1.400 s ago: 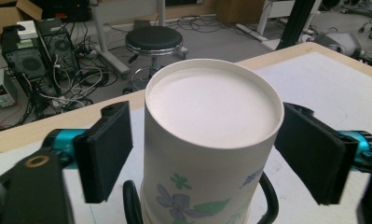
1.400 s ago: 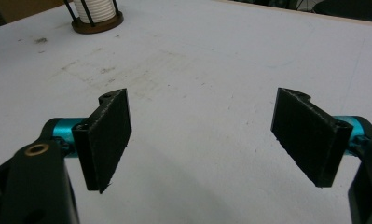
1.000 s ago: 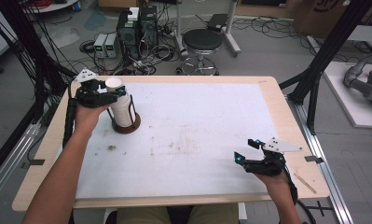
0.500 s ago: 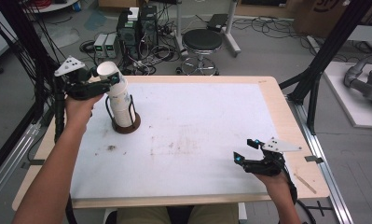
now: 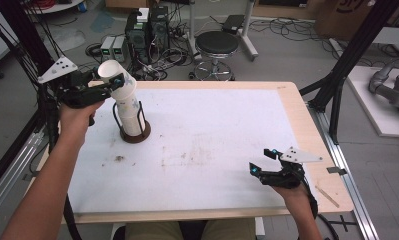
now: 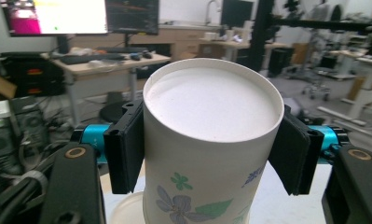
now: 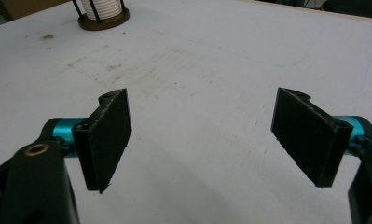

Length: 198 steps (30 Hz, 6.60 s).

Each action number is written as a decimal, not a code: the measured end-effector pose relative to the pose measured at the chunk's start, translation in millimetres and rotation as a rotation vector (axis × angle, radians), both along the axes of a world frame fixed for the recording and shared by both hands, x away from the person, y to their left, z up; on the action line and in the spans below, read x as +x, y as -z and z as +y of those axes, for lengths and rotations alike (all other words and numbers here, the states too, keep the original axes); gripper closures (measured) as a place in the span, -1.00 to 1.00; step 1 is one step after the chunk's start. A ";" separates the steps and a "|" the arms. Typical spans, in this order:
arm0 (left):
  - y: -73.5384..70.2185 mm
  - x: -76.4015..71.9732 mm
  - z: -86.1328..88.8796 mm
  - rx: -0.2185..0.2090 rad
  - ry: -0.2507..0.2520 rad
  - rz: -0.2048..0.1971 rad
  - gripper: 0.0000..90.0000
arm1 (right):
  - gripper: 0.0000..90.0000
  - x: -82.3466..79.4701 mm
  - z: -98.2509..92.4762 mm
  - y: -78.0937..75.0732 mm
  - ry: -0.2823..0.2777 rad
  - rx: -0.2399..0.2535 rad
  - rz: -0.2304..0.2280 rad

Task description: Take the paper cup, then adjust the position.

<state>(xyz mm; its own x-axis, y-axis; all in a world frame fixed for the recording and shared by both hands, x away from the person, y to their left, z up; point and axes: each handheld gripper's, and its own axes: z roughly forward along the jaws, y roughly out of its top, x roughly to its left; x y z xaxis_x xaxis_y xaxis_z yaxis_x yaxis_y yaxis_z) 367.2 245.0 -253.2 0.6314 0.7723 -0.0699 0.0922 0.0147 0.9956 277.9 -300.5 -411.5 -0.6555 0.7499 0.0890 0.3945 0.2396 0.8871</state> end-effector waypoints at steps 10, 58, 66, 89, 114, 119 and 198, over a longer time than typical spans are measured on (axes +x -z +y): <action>26.3 -20.2 -29.7 0.011 0.161 0.015 -0.23 | -0.54 0.4 4.6 -2.0 -0.024 0.012 -0.011; 106.6 -44.3 -105.9 0.097 0.417 0.105 -0.24 | -0.56 14.3 60.0 -13.5 -0.278 0.029 -0.035; 107.3 -46.1 -112.3 0.098 0.439 0.107 -0.23 | -0.56 26.3 84.7 -25.6 -0.385 0.038 -0.058; 111.3 -56.8 -145.7 0.140 0.624 0.108 -0.23 | -0.56 26.8 114.2 -18.5 -0.523 0.049 -0.061; 113.9 -63.1 -158.8 0.149 0.748 0.078 -0.21 | -0.28 25.3 126.1 -15.8 -0.674 0.070 -0.049; 114.9 -63.8 -159.9 0.158 0.747 0.076 -0.20 | -0.15 24.0 125.9 -17.0 -0.690 0.040 -0.083; 117.9 -55.9 -141.7 0.312 0.711 0.219 -0.17 | -0.52 38.7 141.0 -66.5 -0.726 -0.380 0.054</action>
